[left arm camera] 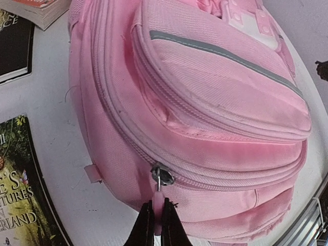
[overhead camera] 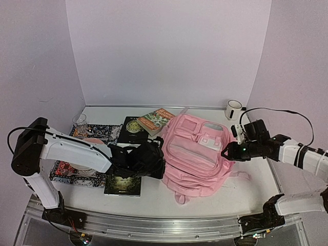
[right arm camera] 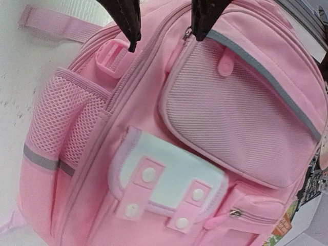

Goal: Pack the student bag
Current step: Unzip the second largest pocket of the student bag.

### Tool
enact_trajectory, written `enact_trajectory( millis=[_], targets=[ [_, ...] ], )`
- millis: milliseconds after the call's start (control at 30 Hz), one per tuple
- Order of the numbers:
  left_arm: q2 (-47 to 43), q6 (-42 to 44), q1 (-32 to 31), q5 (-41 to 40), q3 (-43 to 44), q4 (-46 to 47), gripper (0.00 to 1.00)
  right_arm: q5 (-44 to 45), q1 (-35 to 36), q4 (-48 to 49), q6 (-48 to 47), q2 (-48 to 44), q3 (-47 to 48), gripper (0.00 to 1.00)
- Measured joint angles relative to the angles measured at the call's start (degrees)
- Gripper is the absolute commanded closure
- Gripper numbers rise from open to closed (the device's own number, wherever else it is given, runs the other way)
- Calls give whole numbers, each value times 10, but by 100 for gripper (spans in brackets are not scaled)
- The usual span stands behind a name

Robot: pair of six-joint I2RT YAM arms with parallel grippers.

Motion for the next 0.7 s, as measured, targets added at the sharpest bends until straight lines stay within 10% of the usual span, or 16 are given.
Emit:
enact_trajectory(
  millis=[300, 700],
  targets=[
    [4, 40, -3, 66, 17, 20, 100, -16, 106, 16, -103, -65, 19, 40],
    [4, 51, -4, 132, 18, 47, 100, -26, 239, 109, -228, 73, 60, 36]
  ],
)
